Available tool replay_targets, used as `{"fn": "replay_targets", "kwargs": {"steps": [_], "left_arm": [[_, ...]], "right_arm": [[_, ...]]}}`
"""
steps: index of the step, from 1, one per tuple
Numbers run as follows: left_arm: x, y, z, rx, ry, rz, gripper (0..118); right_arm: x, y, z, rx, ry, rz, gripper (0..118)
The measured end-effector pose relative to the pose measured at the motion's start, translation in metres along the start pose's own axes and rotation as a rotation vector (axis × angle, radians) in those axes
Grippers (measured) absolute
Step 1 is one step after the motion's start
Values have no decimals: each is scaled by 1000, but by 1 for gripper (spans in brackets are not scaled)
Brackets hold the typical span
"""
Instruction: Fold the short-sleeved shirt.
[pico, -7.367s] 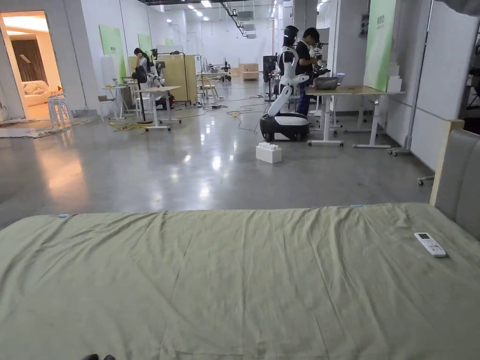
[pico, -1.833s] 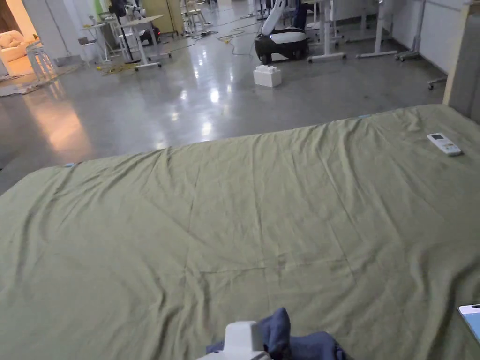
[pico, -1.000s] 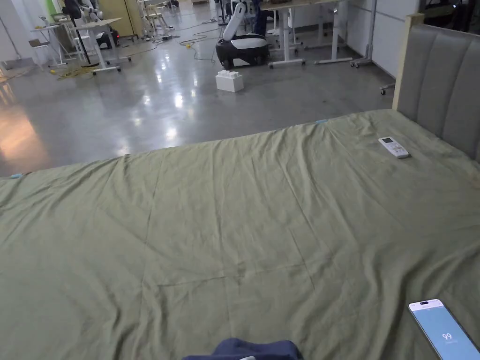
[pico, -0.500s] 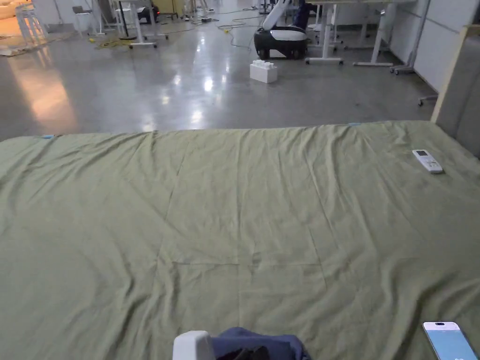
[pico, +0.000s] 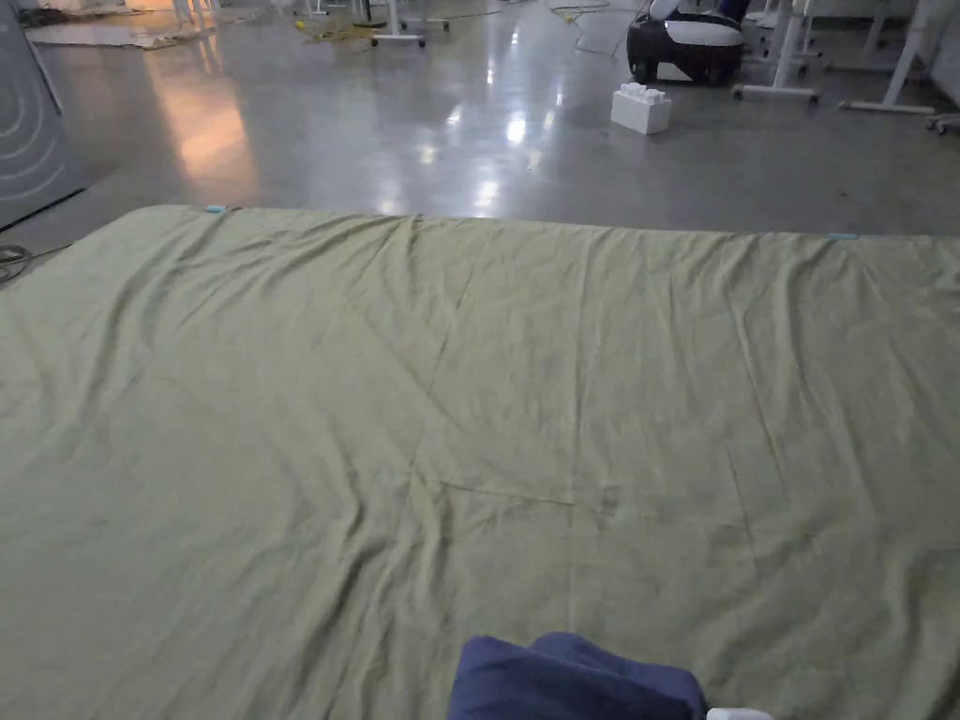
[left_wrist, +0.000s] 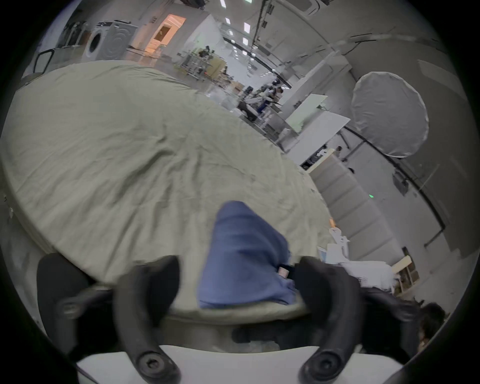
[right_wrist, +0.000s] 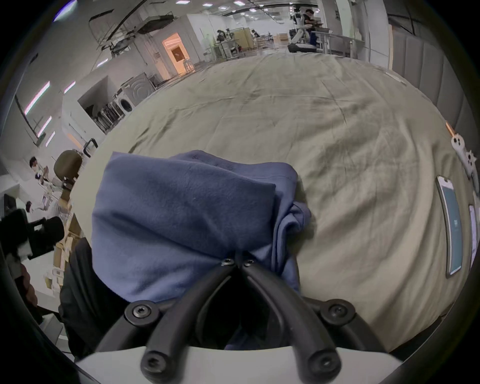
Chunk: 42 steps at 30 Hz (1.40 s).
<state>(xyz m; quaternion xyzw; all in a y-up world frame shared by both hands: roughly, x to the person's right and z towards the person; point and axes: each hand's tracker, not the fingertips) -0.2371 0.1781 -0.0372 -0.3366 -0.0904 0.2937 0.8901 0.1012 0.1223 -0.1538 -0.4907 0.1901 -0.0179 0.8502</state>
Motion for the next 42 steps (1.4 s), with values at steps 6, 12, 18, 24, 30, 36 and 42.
{"fn": "replay_targets", "kwargs": {"steps": [6, 12, 18, 24, 30, 36, 42], "left_arm": [[-27, 23, -56, -121, -95, 89, 107], [-27, 22, -114, -306, -158, 32, 107], [-21, 22, -131, -308, -164, 181, 76], [-19, 15, -136, -313, -105, 181, 35], [3, 52, -116, -325, -110, 168, 33], [-41, 162, -43, -208, -51, 73, 33], [-164, 280, 25, -157, 193, 59, 33]], "right_arm": [[-5, 1, -3, -8, -26, 29, 0], [-6, -4, -2, 17, -28, 31, 0], [-1, -13, -1, 56, -2, 24, 0], [11, -24, -1, 124, 58, -76, 0], [17, -33, 32, 307, 161, -125, 0], [13, -29, 74, 369, 251, -220, 0], [4, -23, 89, 285, 200, -189, 0]]}}
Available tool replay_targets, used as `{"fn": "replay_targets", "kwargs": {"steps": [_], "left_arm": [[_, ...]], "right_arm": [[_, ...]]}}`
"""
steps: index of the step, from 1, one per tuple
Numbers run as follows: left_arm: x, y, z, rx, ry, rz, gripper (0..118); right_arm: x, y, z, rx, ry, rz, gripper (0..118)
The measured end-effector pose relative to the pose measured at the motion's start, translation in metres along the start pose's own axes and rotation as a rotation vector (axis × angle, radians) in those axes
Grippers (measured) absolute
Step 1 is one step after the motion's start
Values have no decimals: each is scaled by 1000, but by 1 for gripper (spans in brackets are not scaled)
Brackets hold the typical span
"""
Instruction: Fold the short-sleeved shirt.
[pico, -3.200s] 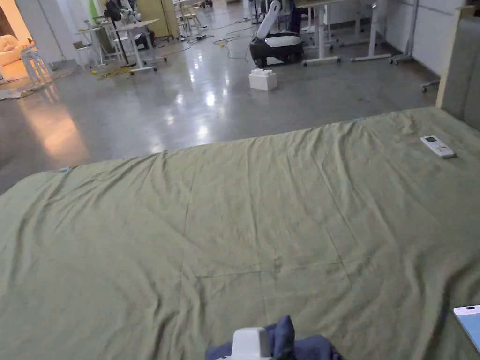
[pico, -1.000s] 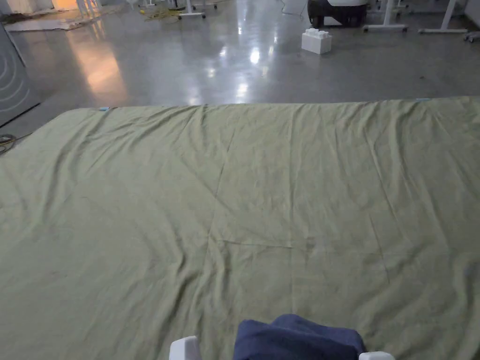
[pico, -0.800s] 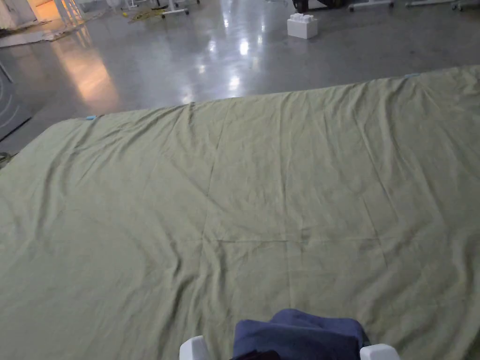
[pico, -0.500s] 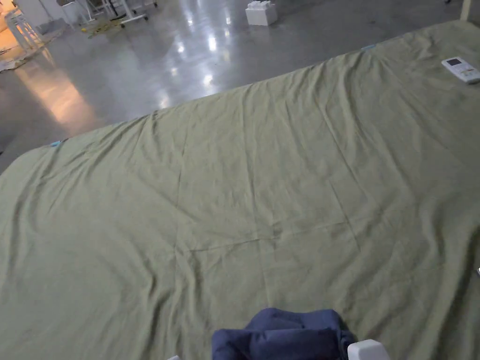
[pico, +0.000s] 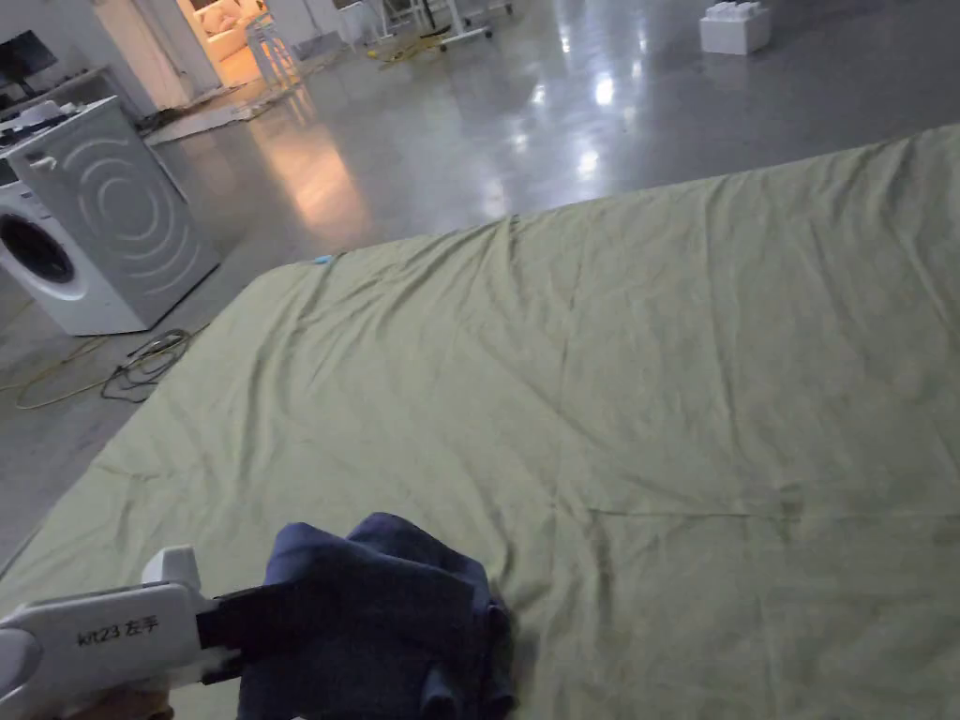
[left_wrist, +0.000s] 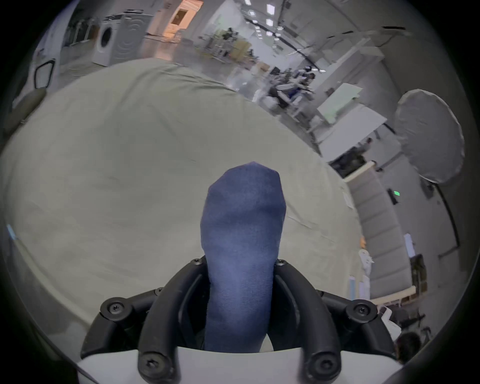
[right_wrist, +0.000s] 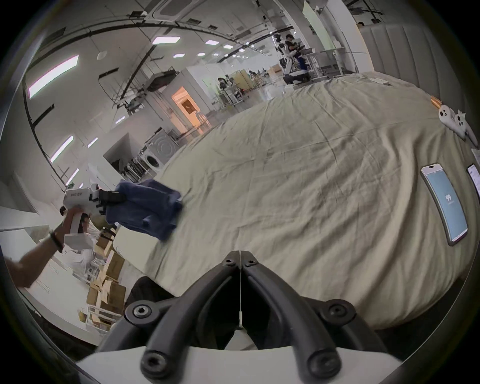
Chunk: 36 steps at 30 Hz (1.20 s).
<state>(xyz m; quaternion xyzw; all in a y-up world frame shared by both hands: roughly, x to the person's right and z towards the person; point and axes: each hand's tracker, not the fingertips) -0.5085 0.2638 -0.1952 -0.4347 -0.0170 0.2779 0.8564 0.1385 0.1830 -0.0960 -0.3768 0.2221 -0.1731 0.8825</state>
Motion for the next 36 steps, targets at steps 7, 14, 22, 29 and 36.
{"fn": "replay_targets", "kwargs": {"steps": [7, 14, 22, 29, 36], "left_arm": [[-88, 11, -7, 54, 72, 279, 34], [-120, -5, -20, -20, 447, 219, 79], [49, -13, 108, 346, 334, -328, 79], [213, -108, 130, 718, 99, -559, 79], [294, -173, 92, 831, 266, -676, 76]], "right_arm": [[12, -13, 2, -82, -60, -70, 0], [15, -2, 8, -98, -113, -39, 0], [12, 50, 29, 91, -92, 82, 0], [-21, 100, 60, 282, -80, 265, 0], [-48, 113, 105, 518, -59, 246, 0]]}}
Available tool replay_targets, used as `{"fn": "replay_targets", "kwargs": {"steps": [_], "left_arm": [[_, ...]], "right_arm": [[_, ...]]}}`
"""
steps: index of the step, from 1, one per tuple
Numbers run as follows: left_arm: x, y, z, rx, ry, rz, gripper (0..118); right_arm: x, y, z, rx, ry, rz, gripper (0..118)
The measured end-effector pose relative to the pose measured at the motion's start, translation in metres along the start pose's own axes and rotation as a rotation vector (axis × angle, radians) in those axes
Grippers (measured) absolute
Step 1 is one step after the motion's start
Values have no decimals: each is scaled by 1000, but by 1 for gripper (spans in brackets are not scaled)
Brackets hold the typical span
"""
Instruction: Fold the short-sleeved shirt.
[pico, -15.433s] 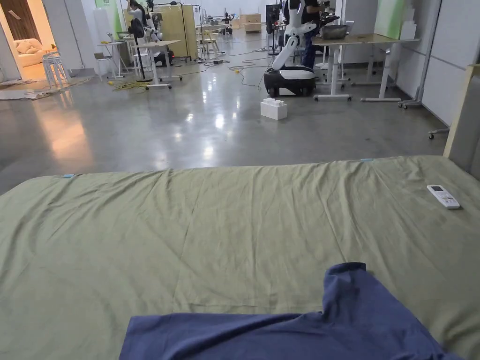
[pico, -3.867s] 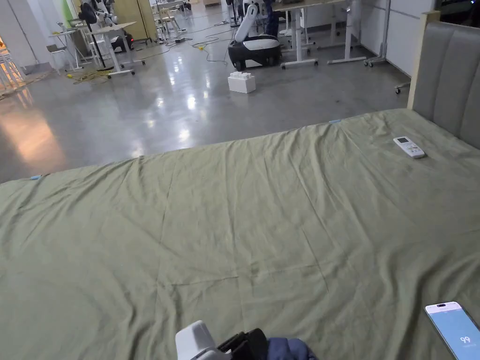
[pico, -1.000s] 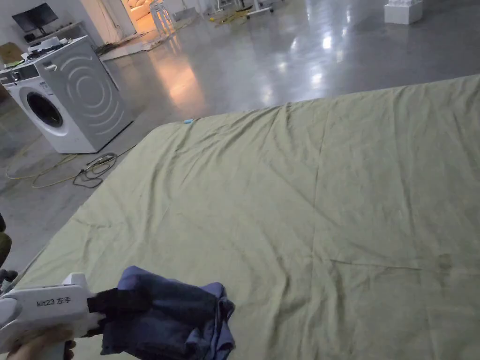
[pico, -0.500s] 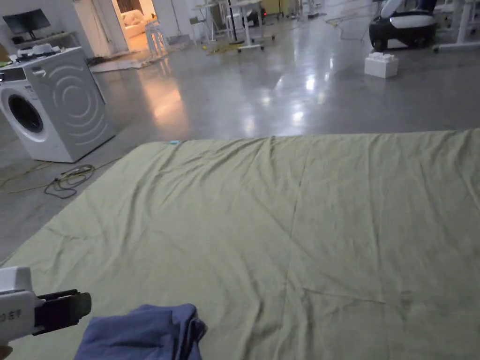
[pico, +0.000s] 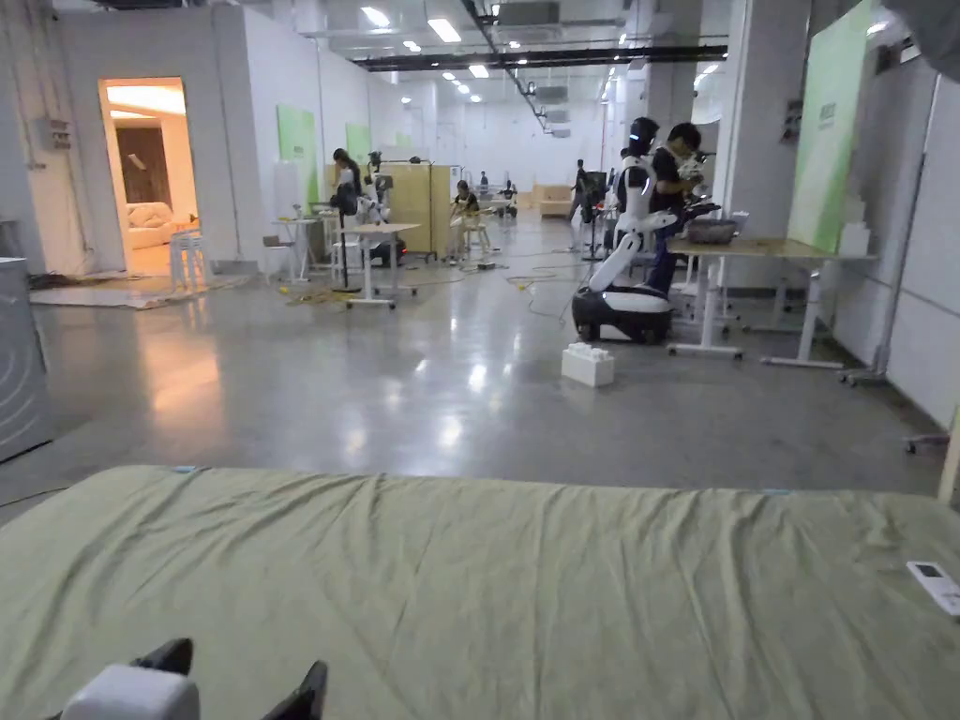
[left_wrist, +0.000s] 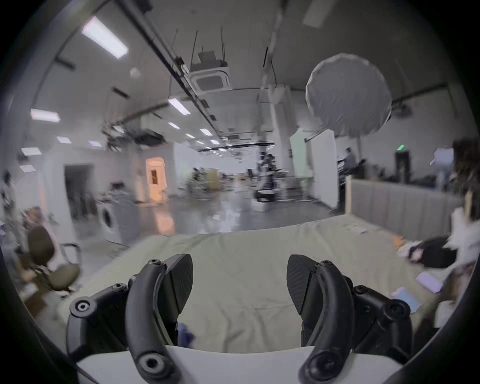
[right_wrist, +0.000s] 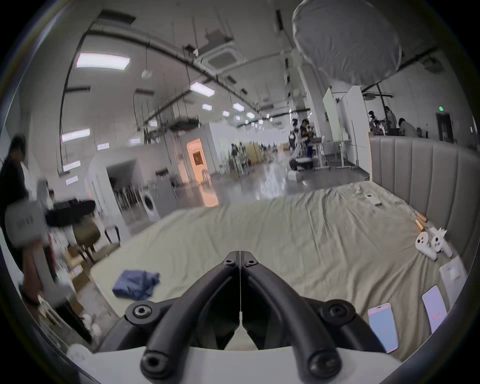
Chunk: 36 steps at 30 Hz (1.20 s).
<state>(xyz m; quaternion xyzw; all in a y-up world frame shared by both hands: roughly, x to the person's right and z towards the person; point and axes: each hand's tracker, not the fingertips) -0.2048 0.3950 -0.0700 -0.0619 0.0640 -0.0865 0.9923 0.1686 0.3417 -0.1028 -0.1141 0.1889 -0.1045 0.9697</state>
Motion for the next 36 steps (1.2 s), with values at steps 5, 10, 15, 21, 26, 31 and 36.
{"fn": "replay_targets", "kwargs": {"steps": [5, 10, 15, 21, 26, 31, 36], "left_arm": [[25, -13, 33, 8, -50, 41, 63], [30, -9, 42, 15, -117, 218, 13], [41, -4, 42, 51, -134, 166, 4], [45, 0, 39, 54, -75, 78, 0], [40, -1, 40, 66, -69, 89, 0], [32, 6, 49, 87, -86, 116, 0], [33, 7, 49, 87, -95, 118, 0]], "right_arm": [[-1, 6, 27, 80, -64, 69, 0], [1, 6, 41, 109, -131, 97, 0], [2, 6, 50, 131, -189, 130, 0], [7, 3, 48, 118, -210, 134, 0], [6, 8, 45, 130, -202, 120, 0], [2, 11, 46, 129, -209, 142, 0], [-2, 12, 47, 134, -195, 144, 3]]}}
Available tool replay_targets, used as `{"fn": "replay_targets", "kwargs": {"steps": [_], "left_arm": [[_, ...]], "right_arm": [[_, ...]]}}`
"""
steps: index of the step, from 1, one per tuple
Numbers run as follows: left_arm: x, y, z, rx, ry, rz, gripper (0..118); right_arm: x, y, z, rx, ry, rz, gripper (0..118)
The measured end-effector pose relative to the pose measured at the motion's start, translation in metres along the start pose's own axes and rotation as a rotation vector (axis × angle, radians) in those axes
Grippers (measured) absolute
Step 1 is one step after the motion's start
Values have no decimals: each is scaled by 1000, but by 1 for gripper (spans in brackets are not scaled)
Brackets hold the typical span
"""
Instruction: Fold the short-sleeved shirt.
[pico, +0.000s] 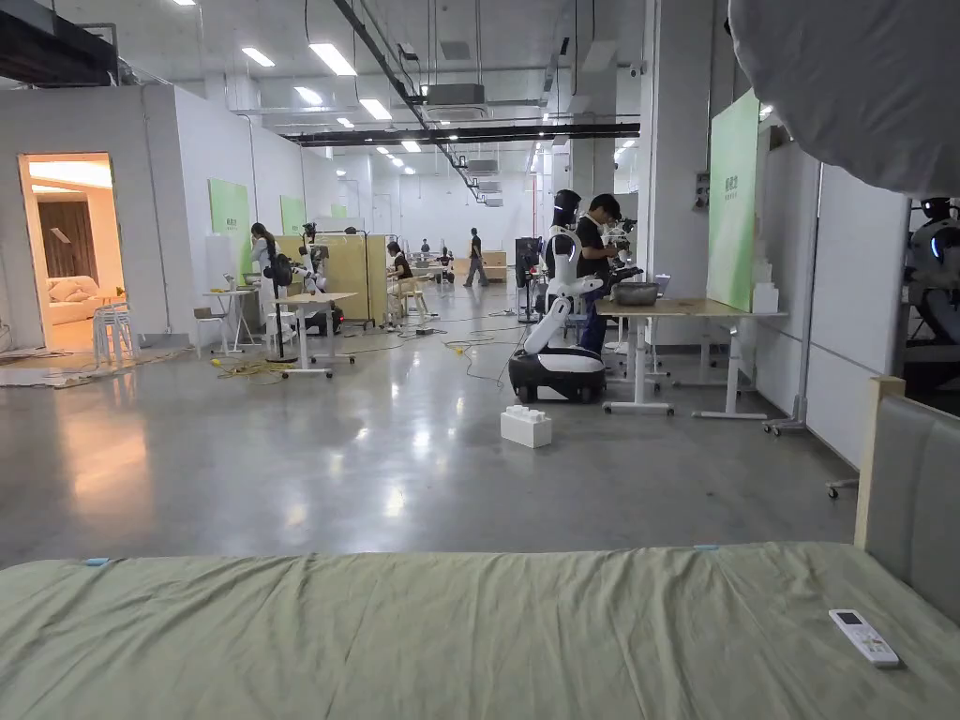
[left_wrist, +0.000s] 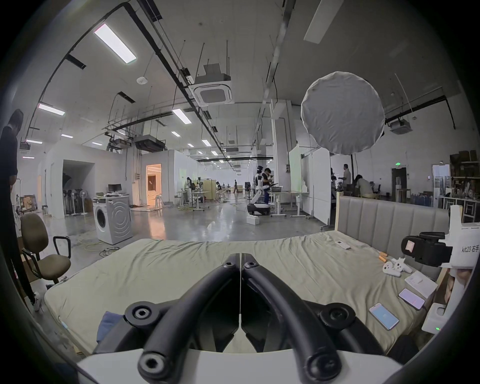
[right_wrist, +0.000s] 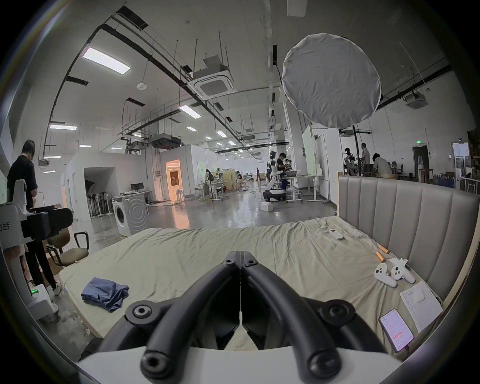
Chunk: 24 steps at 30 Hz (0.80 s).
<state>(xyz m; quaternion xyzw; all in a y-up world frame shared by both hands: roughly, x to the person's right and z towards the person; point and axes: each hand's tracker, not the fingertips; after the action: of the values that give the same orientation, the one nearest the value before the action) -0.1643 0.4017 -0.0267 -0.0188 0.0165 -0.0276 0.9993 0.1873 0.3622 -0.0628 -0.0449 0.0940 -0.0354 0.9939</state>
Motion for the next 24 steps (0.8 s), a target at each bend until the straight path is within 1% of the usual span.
{"fn": "replay_targets", "kwargs": {"steps": [1, 2, 3, 4, 6, 7, 8, 10, 11, 12, 14, 17, 19, 21, 24], "left_arm": [[0, 0, 0, -1, -2, 4, 3], [0, -2, -2, -2, -7, 8, 19], [0, -2, -3, -2, -19, 12, 39], [0, -2, -4, -5, -33, 21, 63], [0, -4, -8, -11, -49, 35, 77], [-1, -5, -8, -23, -22, 44, 83], [-2, -5, -8, -27, -8, 48, 97], [-2, -7, -10, -31, -13, 58, 99], [-2, -7, -11, -36, -15, 67, 100], [-2, -7, -11, -38, -12, 68, 105], [-1, -9, -11, -32, -9, 54, 118], [4, -12, -11, -1, -1, 31, 118], [6, -10, -7, 3, -7, 34, 118], [10, -11, -7, 18, -1, 37, 118], [2, -6, -5, 21, 4, 34, 118]], "right_arm": [[-1, 1, 1, 4, 0, 7, 17], [-2, 2, 2, 3, -1, 17, 54], [-2, 2, 2, 5, -3, 30, 84], [-3, 4, 1, 8, -7, 49, 103], [-2, 2, 0, -3, -15, 47, 107], [-2, 3, 2, 13, -12, 55, 107], [-2, 4, 2, 23, -9, 58, 107], [-2, 4, 1, 13, -14, 36, 108], [-2, 4, 0, 11, -19, 28, 113], [-1, 4, -1, 10, -24, 26, 118], [-2, 5, -2, 8, -23, 15, 118], [5, 3, -1, 16, 0, -46, 118], [5, 5, -2, 4, -2, -56, 118], [4, 4, -2, -2, -6, -49, 118], [-2, 5, -2, -6, -15, -13, 118]]}}
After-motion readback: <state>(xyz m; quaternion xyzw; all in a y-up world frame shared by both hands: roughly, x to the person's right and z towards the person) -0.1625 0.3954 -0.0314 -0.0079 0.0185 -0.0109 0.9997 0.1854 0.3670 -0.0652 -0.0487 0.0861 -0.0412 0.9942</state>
